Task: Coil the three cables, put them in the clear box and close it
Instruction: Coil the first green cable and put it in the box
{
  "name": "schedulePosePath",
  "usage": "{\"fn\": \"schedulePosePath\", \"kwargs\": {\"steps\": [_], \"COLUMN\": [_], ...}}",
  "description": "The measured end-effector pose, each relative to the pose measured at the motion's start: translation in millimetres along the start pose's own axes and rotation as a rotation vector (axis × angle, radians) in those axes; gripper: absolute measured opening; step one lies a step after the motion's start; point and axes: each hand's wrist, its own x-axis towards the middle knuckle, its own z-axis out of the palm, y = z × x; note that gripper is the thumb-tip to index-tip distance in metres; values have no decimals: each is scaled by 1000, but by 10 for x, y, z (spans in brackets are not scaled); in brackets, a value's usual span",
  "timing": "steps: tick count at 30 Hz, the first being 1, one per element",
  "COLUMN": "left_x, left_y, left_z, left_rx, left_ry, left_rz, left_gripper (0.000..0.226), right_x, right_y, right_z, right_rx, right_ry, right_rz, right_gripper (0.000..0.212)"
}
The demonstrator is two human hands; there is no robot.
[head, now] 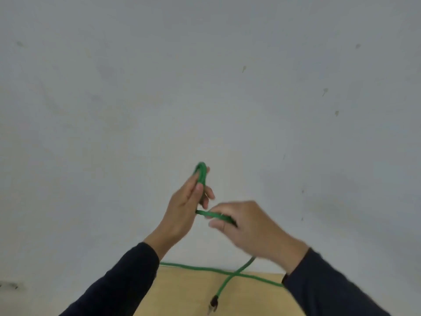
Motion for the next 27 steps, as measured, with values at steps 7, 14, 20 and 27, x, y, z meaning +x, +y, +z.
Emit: {"fn": "schedulePosePath", "kwargs": {"steps": [7,14,20,27], "left_x": [-475,-284,151,-377], "left_y": [186,544,497,48], "left_z": [245,138,-245,-57], "left_rx": [-395,-861,-570,1], "left_ry": [-284,-245,178,-149], "left_rz": [-73,-28,5,-41], "left_gripper": [42,55,42,41], "right_x": [190,201,-140,-34], "right_y": [128,445,134,-124], "right_z": [-647,-164,560,-28], "right_rx": [298,650,337,15], "right_ry": [14,339,60,126], "right_rz": [48,196,160,-53], "right_gripper": [12,21,26,12]}}
